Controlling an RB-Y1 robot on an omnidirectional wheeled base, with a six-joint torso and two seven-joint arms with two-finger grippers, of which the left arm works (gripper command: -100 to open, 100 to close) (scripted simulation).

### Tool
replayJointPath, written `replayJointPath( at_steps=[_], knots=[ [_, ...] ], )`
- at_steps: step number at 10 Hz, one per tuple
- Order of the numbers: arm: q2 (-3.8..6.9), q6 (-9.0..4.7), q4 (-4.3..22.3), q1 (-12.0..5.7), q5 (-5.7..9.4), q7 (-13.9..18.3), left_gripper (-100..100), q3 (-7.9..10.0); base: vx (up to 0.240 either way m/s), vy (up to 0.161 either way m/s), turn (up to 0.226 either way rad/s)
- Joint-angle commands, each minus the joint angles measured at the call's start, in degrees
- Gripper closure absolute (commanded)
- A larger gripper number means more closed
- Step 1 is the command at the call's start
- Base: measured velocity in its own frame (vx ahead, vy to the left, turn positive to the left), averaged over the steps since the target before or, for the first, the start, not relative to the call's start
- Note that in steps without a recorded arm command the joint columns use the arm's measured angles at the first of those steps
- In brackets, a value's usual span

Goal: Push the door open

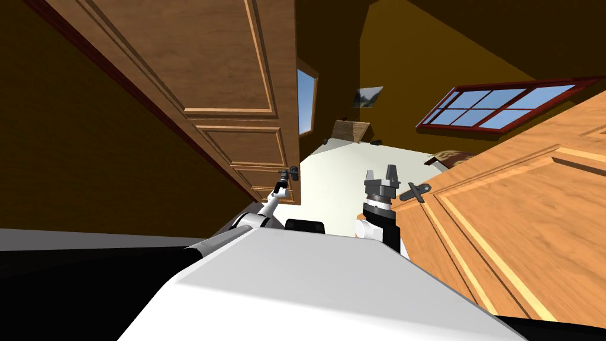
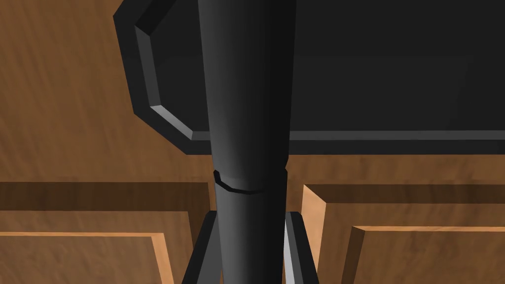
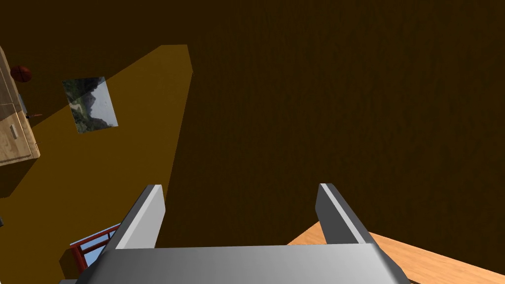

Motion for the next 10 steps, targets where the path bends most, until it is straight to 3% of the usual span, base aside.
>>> replayJointPath(
  at_steps=[1, 10],
  knots=[
    [0.33, -0.02, -0.4, -0.12, 0.19, -0.4, 100, 0.84, 0.155, -0.075, 0.048],
    [2.47, -0.61, 0.5, -0.03, 1.81, -1.8, 100, 5.99, 0.184, -0.080, 0.056]
  ],
)
